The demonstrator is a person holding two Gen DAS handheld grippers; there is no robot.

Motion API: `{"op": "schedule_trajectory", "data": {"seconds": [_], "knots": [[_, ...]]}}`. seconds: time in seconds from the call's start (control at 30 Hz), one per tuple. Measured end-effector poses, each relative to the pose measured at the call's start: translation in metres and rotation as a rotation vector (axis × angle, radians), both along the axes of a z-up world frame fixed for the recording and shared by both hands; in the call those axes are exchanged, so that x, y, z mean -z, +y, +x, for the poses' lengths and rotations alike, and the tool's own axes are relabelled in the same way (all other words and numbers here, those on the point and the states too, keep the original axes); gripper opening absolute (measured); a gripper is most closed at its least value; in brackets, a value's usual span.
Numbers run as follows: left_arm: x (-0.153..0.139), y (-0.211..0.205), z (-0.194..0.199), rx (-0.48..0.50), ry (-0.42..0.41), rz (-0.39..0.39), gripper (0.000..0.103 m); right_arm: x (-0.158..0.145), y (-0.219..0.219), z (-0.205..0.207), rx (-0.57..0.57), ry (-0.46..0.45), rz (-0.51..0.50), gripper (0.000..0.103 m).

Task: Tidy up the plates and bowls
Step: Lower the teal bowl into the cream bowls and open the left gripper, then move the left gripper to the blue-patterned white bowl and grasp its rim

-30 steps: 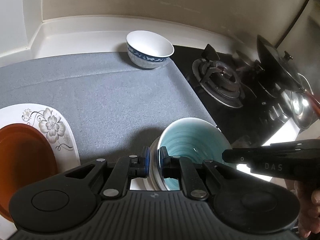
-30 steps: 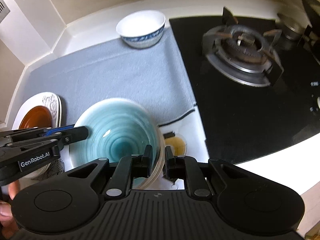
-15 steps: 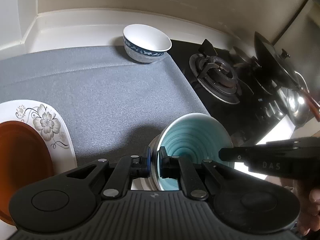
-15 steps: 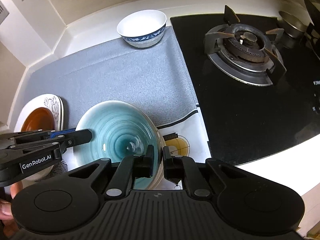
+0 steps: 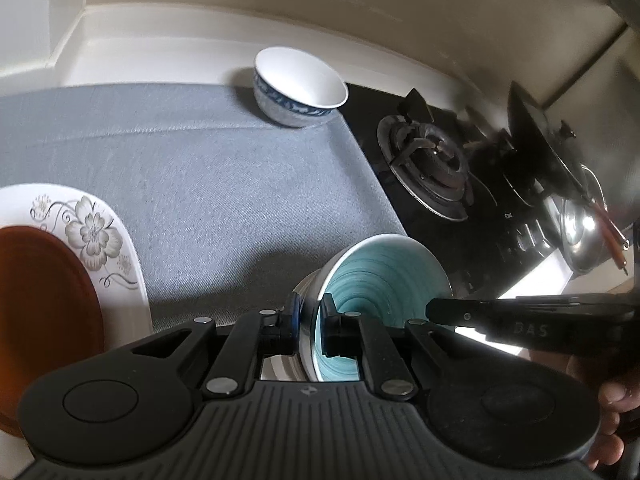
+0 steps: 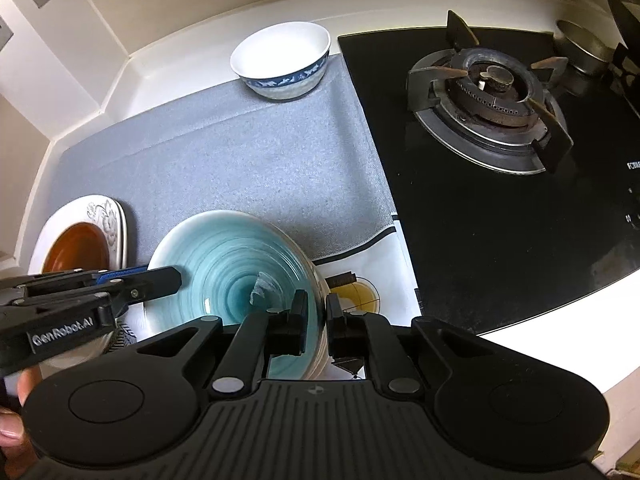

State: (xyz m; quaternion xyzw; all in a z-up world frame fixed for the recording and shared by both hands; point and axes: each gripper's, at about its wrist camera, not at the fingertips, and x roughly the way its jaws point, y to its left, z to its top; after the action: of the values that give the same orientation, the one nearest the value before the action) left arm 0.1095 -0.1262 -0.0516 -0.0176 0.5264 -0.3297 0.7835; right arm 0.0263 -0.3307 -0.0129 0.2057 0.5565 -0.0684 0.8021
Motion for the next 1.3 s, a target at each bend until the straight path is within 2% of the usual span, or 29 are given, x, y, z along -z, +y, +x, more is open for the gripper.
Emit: {"op": "schedule_trajectory", "data": {"seconds": [0.1, 0.3, 0.4, 0.57, 0.63, 0.7, 0.9, 0.97, 1.0, 1.03, 1.13, 1.3], "knots": [[0.0, 0.001, 0.006, -0.014, 0.061, -0.007, 0.009, -0.002, -0.007, 0.004, 0.022, 0.039, 0.048, 0.007], [0.009, -0.006, 0.007, 0.008, 0.08, 0.036, 0.009, 0.001, -0.002, 0.011, -0.011, 0.094, 0.025, 0.007], [0.007, -0.008, 0.004, 0.013, 0.048, 0.041, 0.009, 0.009, -0.002, 0.014, -0.007, 0.124, 0.038, 0.009], [0.001, -0.011, -0.003, 0.051, -0.024, 0.051, 0.01, 0.007, 0.002, 0.012, -0.014, 0.09, 0.015, 0.011], [0.004, -0.011, -0.003, 0.061, -0.018, 0.064, 0.01, 0.01, 0.004, 0.013, -0.037, 0.097, 0.008, 0.011], [0.002, -0.005, -0.002, 0.037, -0.013, 0.04, 0.01, 0.013, 0.005, 0.012, -0.037, 0.109, 0.008, 0.011], [-0.022, 0.006, 0.004, -0.043, -0.127, -0.04, 0.015, -0.007, -0.003, 0.008, 0.011, -0.007, 0.0, 0.012], [-0.027, 0.005, 0.012, -0.076, -0.138, -0.061, 0.015, -0.013, -0.004, 0.005, 0.033, -0.056, -0.023, 0.014], [-0.03, 0.003, 0.017, -0.089, -0.145, -0.062, 0.015, -0.016, -0.004, 0.005, 0.035, -0.075, -0.042, 0.019], [-0.031, 0.0, 0.023, -0.104, -0.152, -0.064, 0.016, -0.018, -0.005, 0.005, 0.031, -0.089, -0.04, 0.024], [-0.034, -0.014, 0.044, -0.15, -0.174, -0.07, 0.027, -0.023, -0.013, 0.004, 0.038, -0.142, -0.002, 0.024], [-0.025, -0.044, 0.1, -0.249, -0.157, -0.074, 0.03, -0.027, -0.03, 0.012, 0.016, -0.198, 0.022, 0.026]]}}
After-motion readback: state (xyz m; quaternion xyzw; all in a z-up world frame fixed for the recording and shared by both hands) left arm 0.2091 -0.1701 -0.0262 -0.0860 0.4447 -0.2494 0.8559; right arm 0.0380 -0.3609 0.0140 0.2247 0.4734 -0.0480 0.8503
